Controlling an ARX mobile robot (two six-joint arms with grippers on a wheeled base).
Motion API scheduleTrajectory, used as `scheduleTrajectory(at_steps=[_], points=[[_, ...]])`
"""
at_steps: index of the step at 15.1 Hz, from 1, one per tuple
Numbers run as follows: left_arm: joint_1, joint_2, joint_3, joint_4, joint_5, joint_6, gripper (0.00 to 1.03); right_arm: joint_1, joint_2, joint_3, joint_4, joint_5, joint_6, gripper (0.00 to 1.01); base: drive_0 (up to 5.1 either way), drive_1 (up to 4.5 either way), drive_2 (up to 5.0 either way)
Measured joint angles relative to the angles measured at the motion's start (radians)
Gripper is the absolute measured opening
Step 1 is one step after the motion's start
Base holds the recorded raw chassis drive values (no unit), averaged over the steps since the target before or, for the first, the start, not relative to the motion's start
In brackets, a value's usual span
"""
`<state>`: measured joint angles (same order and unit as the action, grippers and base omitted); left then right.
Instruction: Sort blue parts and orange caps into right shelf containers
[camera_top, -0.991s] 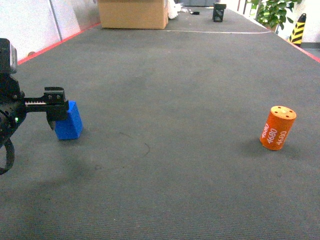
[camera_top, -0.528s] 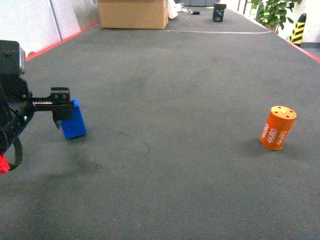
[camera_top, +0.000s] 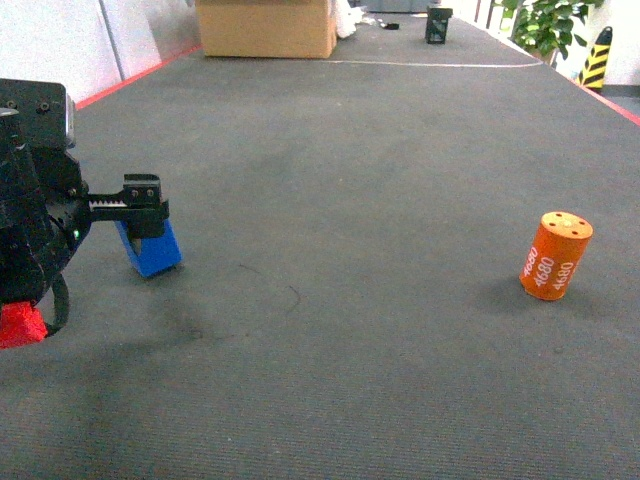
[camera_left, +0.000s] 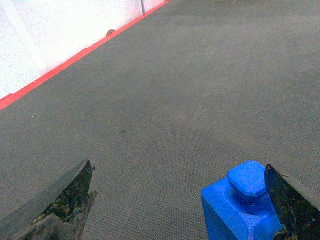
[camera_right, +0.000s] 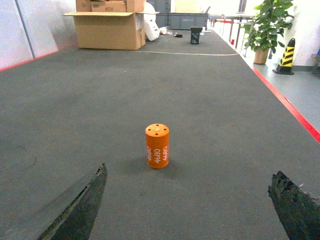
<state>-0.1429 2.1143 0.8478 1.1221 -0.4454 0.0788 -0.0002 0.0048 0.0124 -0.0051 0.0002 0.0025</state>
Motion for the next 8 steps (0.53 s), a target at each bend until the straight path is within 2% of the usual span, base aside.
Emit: scheduleTrajectory(at_steps=[8], points=[[-0.033, 0.008, 0.004, 0.005, -0.013, -0.001, 0.98, 0.0, 0.0, 0.0, 0.0, 0.0, 0.0, 0.98, 0.0, 0.0, 0.0]])
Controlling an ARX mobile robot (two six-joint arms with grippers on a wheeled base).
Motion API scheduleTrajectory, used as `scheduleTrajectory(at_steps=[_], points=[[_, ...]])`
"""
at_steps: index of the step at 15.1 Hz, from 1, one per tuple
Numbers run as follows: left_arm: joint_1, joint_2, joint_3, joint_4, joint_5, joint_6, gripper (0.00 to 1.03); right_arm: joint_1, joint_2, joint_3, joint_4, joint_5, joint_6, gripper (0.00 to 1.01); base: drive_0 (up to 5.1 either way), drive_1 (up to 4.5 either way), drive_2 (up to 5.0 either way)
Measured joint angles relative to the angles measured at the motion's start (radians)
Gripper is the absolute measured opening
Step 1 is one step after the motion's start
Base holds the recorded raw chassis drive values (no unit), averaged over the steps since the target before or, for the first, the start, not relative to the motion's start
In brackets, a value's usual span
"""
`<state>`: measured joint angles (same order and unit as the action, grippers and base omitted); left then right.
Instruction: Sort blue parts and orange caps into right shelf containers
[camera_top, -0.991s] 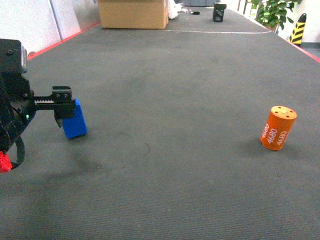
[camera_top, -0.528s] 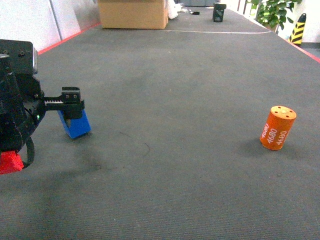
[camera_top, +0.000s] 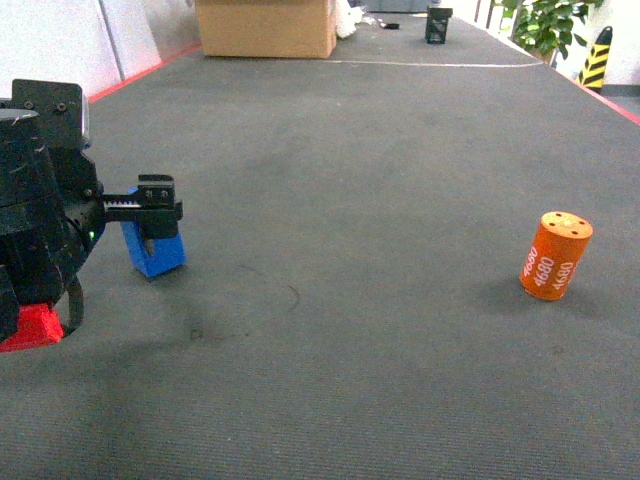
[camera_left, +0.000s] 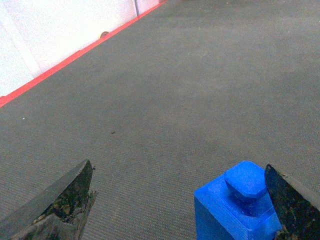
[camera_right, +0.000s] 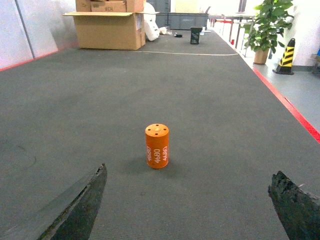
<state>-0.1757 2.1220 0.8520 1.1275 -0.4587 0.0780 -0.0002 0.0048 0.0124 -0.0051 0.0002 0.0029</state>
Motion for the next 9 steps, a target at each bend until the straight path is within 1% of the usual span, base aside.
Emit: scheduleTrajectory(at_steps=[4, 9], points=[[-0.027, -0.004, -0.021, 0.004, -0.004, -0.015, 0.98, 0.0, 0.0, 0.0, 0.0, 0.0, 0.0, 0.98, 0.0, 0.0, 0.0], [-0.026, -0.004, -0.032, 0.015, -0.004, -0.018, 0.98, 0.0, 0.0, 0.0, 0.0, 0.0, 0.0, 0.98, 0.0, 0.0, 0.0]])
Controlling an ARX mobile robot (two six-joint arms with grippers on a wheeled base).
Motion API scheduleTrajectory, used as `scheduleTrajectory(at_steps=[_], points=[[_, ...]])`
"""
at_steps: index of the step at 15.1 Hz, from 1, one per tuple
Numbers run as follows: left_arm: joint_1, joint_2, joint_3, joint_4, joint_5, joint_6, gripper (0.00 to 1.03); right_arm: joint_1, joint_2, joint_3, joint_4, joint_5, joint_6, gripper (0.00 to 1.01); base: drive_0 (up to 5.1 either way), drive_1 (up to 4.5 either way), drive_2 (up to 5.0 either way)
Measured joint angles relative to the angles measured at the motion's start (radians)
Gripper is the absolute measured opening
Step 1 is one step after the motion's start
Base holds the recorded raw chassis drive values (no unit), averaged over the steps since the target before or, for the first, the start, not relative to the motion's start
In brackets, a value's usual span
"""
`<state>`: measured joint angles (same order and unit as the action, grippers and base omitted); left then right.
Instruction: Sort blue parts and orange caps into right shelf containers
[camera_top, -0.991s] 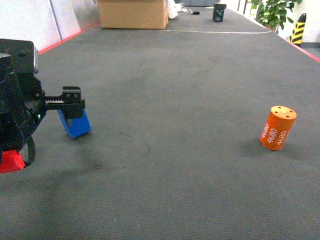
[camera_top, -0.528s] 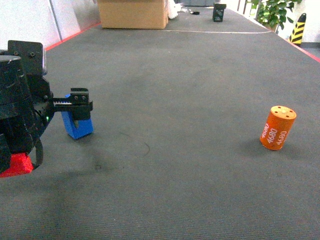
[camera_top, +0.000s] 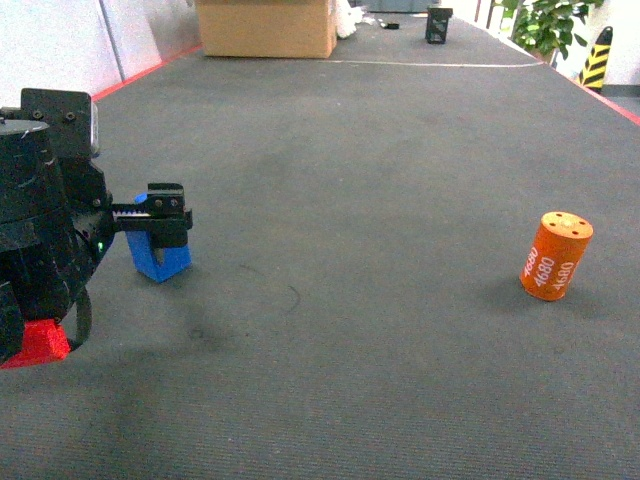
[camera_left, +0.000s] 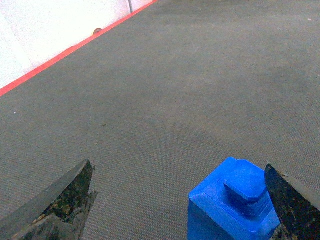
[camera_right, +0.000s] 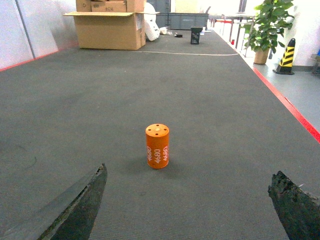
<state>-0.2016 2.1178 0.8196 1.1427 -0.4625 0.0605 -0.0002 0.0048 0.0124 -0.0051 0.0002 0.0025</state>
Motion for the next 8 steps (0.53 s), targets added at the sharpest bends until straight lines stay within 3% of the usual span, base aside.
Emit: scheduleTrajectory(at_steps=[8], points=[[-0.001, 0.0, 0.0, 0.002, 0.009, -0.001, 0.98, 0.0, 0.0, 0.0, 0.0, 0.0, 0.0, 0.98, 0.0, 0.0, 0.0]])
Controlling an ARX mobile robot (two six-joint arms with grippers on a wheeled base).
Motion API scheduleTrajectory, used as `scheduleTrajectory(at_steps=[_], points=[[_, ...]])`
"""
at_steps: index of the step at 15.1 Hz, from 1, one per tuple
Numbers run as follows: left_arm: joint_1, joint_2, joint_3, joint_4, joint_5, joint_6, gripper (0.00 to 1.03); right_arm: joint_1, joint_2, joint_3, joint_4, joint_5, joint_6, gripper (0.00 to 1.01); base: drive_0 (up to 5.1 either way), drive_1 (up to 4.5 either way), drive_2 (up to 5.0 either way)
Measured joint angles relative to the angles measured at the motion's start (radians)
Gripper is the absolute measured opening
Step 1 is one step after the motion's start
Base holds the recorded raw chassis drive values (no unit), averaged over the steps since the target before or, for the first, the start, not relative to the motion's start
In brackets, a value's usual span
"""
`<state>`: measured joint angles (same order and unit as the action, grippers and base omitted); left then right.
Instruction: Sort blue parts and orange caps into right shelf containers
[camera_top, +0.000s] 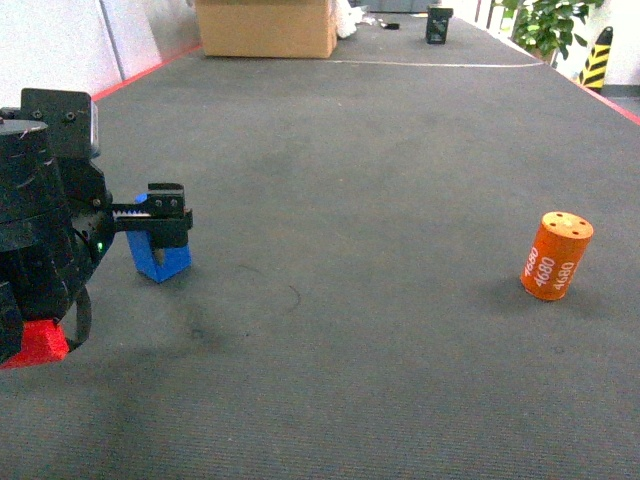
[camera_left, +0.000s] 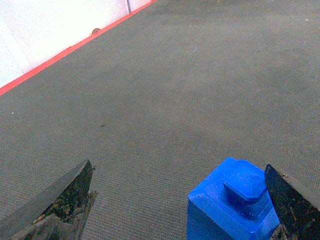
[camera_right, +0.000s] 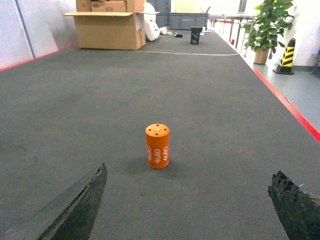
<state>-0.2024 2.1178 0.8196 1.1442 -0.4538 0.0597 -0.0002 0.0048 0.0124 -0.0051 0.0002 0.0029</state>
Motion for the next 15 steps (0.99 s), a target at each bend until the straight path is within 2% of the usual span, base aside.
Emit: scheduleTrajectory(at_steps=[15], points=[[-0.024, 0.043, 0.079, -0.035, 0.037, -0.002, 0.98, 0.0, 0.0, 0.0, 0.0, 0.0, 0.0, 0.98, 0.0, 0.0, 0.0]])
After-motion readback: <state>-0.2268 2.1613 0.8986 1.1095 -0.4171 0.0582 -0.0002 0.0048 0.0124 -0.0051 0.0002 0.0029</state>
